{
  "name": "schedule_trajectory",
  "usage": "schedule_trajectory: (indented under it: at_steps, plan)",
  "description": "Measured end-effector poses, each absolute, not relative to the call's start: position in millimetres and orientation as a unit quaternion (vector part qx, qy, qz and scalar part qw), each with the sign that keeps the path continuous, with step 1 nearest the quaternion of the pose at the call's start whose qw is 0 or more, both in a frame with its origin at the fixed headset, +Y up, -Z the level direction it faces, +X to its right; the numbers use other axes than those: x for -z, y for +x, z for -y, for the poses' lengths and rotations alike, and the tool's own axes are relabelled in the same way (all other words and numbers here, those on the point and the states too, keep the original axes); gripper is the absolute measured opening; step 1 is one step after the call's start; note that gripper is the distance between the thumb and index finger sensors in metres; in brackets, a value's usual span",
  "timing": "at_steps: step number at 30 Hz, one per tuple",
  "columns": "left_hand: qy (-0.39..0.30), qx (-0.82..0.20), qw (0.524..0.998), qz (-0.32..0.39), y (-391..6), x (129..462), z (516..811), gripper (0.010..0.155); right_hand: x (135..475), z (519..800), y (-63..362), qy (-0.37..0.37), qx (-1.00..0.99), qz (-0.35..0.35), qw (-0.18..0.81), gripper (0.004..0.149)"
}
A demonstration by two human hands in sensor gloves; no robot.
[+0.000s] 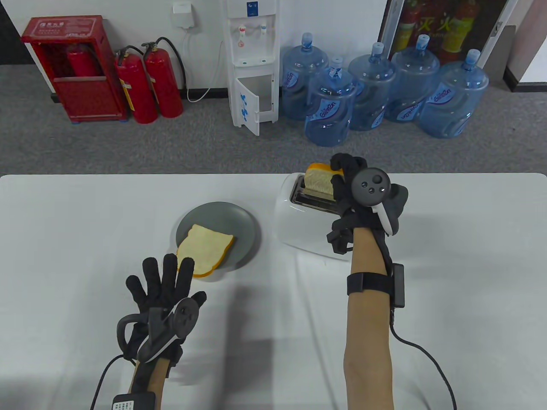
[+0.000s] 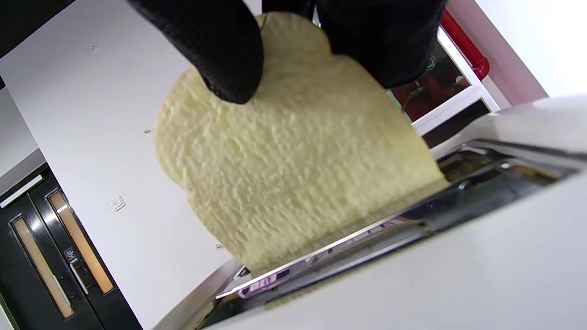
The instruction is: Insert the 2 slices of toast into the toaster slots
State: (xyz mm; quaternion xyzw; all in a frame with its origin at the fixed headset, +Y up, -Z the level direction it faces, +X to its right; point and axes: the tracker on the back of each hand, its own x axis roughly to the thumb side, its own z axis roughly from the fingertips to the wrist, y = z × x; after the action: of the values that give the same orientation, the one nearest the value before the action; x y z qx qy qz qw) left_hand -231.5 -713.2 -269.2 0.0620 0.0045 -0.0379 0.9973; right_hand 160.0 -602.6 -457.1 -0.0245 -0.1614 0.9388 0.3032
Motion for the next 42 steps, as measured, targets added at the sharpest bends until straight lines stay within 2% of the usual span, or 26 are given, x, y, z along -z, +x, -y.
schedule_trajectory:
  at_steps: [42]
  plan:
    - [0.049, 0.041, 0.998, -0.006, -231.5, 269.4, 713.4, 0.075, 459.0, 610.7, 159.0, -0.043, -0.965, 0.102, 0.239, 0.05]
